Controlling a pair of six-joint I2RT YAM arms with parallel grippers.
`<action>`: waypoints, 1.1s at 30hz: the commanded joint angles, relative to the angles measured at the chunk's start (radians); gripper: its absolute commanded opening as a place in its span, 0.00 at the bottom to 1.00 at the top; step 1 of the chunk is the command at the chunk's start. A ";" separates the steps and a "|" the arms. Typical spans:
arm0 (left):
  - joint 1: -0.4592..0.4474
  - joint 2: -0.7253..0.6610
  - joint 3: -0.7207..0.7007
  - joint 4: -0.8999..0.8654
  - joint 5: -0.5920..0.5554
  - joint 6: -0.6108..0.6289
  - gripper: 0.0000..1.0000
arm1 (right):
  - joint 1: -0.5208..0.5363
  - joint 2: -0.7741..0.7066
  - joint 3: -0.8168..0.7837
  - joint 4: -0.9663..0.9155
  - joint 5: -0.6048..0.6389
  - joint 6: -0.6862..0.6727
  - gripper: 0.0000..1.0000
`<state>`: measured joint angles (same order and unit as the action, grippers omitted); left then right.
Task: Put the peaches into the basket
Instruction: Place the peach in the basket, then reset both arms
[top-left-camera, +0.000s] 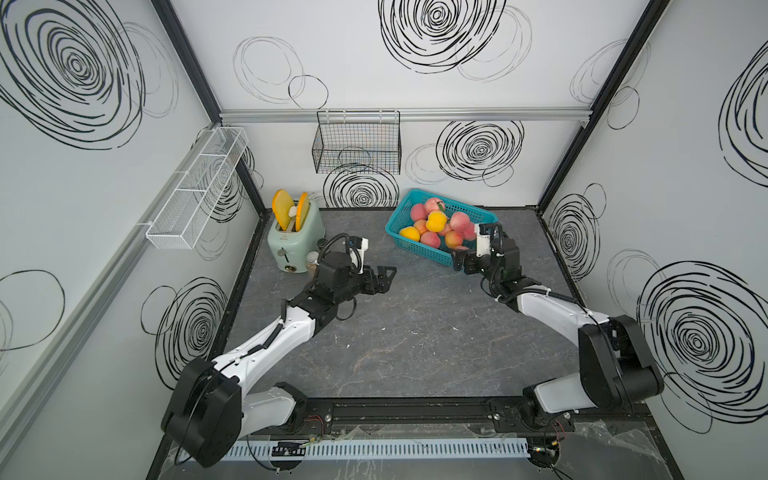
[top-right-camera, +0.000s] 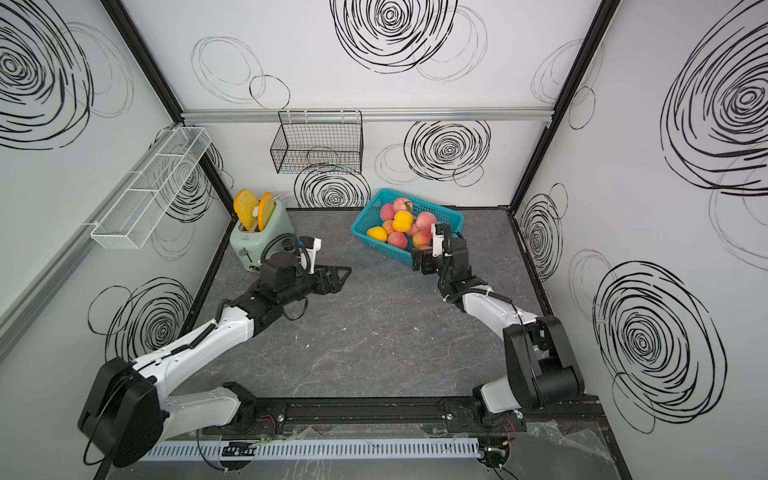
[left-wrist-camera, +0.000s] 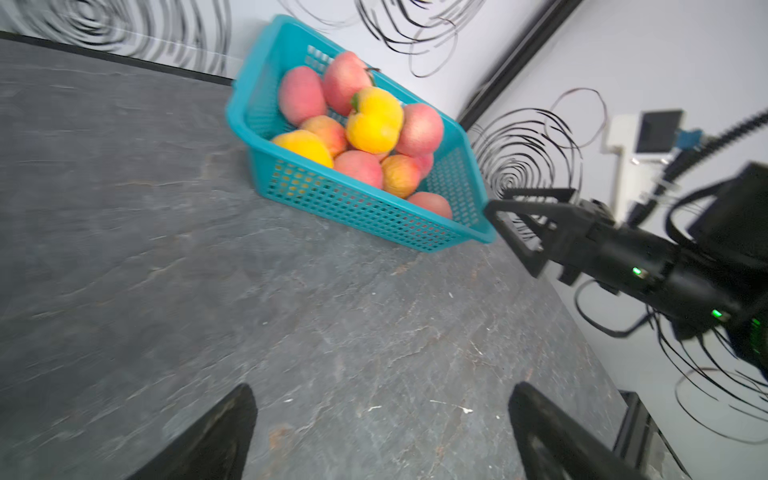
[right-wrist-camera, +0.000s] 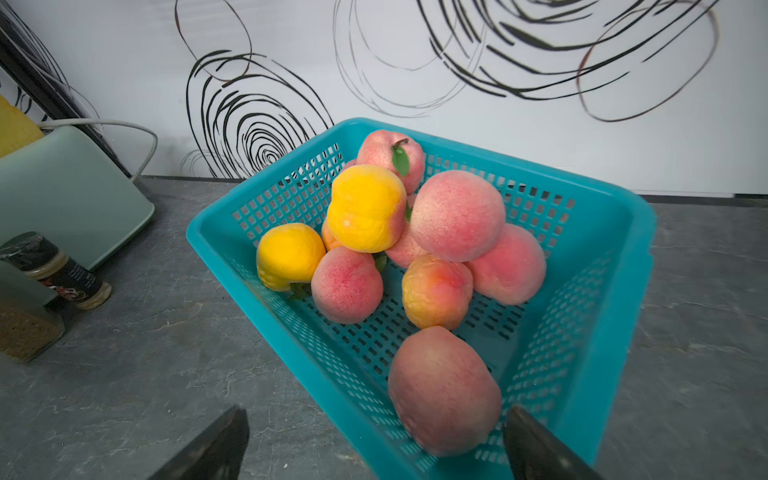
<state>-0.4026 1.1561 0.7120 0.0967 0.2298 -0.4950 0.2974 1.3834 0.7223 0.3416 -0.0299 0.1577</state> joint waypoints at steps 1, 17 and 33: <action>0.085 -0.132 -0.087 -0.076 -0.037 -0.018 0.98 | -0.011 -0.115 -0.089 0.053 0.089 -0.017 0.99; 0.146 -0.754 -0.338 -0.185 -0.295 0.138 0.98 | -0.207 -0.225 -0.519 0.581 -0.059 -0.216 0.99; 0.224 -0.500 -0.480 0.258 -0.544 0.204 0.98 | -0.198 0.019 -0.567 0.922 0.061 -0.275 0.99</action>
<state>-0.2131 0.6003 0.2489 0.1440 -0.2432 -0.3275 0.0959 1.3712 0.1772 1.1217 -0.0090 -0.0906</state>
